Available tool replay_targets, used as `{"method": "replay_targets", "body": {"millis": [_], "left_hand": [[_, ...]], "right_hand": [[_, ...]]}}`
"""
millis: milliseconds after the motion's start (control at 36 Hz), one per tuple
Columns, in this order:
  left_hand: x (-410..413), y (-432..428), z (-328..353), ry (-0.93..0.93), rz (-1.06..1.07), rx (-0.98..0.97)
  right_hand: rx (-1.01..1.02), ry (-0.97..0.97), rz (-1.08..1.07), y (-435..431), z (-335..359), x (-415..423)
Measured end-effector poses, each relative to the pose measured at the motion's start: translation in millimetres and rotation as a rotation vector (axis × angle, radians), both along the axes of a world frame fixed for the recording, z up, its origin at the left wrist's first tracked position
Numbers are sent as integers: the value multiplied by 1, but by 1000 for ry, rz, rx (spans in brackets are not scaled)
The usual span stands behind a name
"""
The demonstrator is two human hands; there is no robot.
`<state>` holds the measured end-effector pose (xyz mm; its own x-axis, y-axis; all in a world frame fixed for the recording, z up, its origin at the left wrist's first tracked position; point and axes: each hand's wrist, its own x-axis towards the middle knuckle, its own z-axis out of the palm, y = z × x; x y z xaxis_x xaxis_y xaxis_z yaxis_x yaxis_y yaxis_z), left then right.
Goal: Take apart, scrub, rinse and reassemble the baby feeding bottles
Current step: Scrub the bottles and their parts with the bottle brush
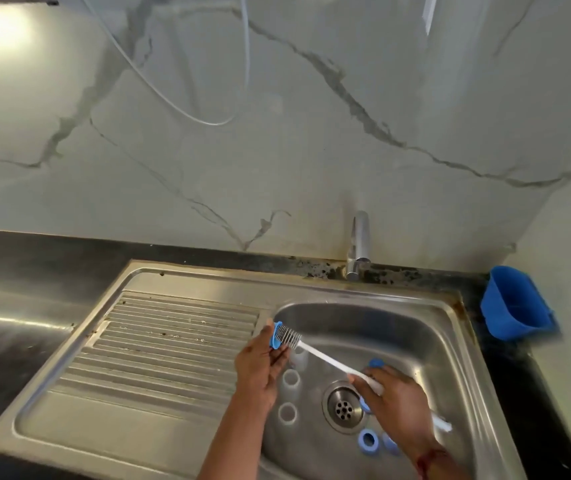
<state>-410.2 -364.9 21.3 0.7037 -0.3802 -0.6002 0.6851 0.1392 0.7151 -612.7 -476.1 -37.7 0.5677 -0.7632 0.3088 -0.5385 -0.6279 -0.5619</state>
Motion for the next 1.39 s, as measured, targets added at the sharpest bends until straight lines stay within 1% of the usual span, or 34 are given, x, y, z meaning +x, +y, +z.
{"method": "replay_targets", "body": {"millis": [56,194,333,500,639,833,917,1083,1167,1250,1389], "left_hand": [[1,-1,0,12,14,1],[6,-4,-1,6,38,20],[11,-5,2,-35,60,30],[17,-4,5,-64,75,-1],[18,0,-1,-63,65,-29],[18,3,-1,-98,31,-98],[17,4,0,-119,17,-133],[16,8,-1,-172,16,-174],[17,8,0,-224,-17,-167],[22,7,4,-264,-69,-163],[30,6,11,-323,-114,-177]], "right_hand": [[-75,-22,-1,-3,0,4],[-229,11,-16,-10,1,12],[-301,26,18,-12,-7,18],[-185,116,116,-17,-17,20],[-160,169,155,-15,0,23],[46,254,206,-13,7,19],[71,279,218,-11,9,17],[35,231,214,-6,12,14],[100,199,182,-4,19,12],[180,107,141,-6,21,12],[200,41,88,-7,34,19]]}}
